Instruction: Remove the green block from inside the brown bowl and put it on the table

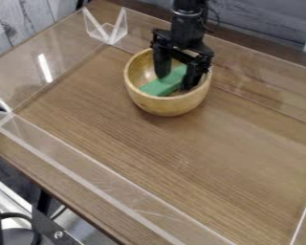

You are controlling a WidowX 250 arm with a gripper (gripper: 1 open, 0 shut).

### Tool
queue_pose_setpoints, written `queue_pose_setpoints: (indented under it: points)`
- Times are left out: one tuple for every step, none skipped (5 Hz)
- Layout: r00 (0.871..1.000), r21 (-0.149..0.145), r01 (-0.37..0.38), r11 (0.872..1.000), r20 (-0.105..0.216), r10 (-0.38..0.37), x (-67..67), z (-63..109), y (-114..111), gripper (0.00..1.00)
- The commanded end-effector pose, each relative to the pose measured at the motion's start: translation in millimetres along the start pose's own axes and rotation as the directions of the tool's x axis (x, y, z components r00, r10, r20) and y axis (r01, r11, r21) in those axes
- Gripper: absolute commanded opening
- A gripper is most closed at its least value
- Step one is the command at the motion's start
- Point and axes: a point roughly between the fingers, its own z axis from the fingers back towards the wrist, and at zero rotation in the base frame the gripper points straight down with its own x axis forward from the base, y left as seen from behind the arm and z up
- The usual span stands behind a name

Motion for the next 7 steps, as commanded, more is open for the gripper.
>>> queue_pose_setpoints:
  points:
    - [0.999, 0.010, -0.008, 1.000, 0.042, 0.007, 7.9, 10.4, 6, 1.00]
    - [0.999, 0.007, -0.010, 1.000, 0.042, 0.009, 8.2, 8.6, 6, 0.00]
    - [0.999, 0.001, -0.008, 1.000, 0.049, 0.008, 7.2, 13.3, 6, 0.00]
    - [0.997, 0.001, -0.013, 1.000, 0.076, 0.013, 6.8, 26.8, 6, 0.00]
    - [0.994, 0.000, -0.019, 1.000, 0.104, 0.019, 6.1, 40.9, 6, 0.00]
    - [0.988, 0.001, -0.020, 1.000, 0.152, 0.020, 5.8, 63.3, 4, 0.00]
    - [0.981, -0.001, -0.020, 1.000, 0.193, 0.020, 5.6, 82.7, 2, 0.00]
